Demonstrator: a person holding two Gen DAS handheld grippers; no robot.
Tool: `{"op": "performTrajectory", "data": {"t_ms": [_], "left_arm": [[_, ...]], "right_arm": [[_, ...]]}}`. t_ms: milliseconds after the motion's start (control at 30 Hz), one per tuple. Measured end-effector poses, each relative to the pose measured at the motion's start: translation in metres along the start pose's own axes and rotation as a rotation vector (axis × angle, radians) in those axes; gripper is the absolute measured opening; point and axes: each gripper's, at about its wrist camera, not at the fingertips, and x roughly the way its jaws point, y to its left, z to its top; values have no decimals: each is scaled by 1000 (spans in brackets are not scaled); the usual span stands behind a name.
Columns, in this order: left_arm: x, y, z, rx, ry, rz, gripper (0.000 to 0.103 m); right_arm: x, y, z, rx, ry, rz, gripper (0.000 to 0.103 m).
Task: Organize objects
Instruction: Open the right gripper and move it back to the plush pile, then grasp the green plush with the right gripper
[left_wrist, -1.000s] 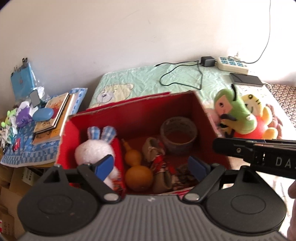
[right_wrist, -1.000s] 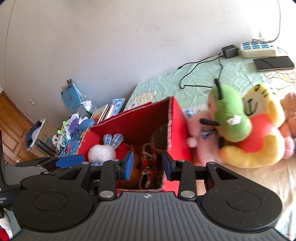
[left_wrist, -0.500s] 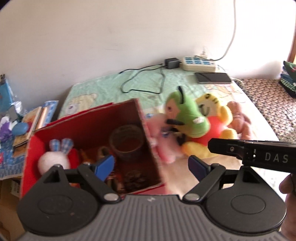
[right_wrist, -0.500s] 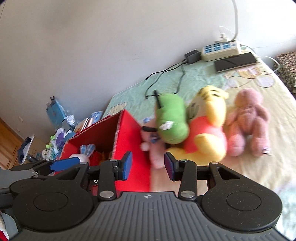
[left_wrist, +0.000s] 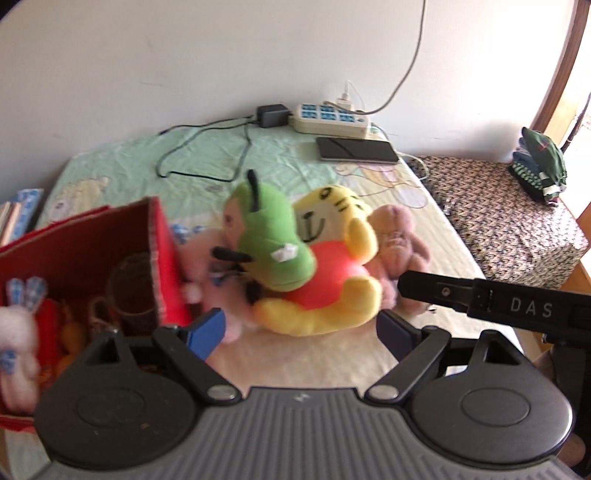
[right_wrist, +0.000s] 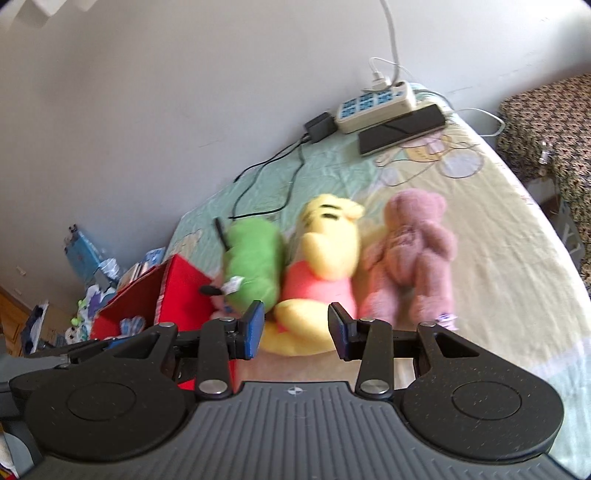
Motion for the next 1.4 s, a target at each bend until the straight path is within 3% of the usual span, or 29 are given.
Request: {"op": "performTrajectory", "data": {"t_ms": [200, 567, 667, 867, 1067, 1200, 1400], "left_arm": [[20, -9, 4, -13, 0, -19, 90], [48, 1, 24, -50, -48, 35, 92], [59, 7, 30, -51, -31, 36, 94], [81, 17, 39, -79, -1, 26, 93], [104, 33, 42, -117, 50, -2, 93], [116, 35, 42, -107, 66, 3, 83], [124, 37, 44, -94, 74, 2, 78]], "right_arm": [[7, -15, 11, 31, 20, 19, 42], [55, 9, 61, -37, 108, 171, 49], [71, 18, 71, -58, 136, 186, 55], [108, 34, 81, -141, 210, 180, 58], [134, 29, 83, -134, 329, 216, 58], [148, 24, 79, -103, 355, 206, 57], [151, 19, 78, -74, 354, 227, 51]]}}
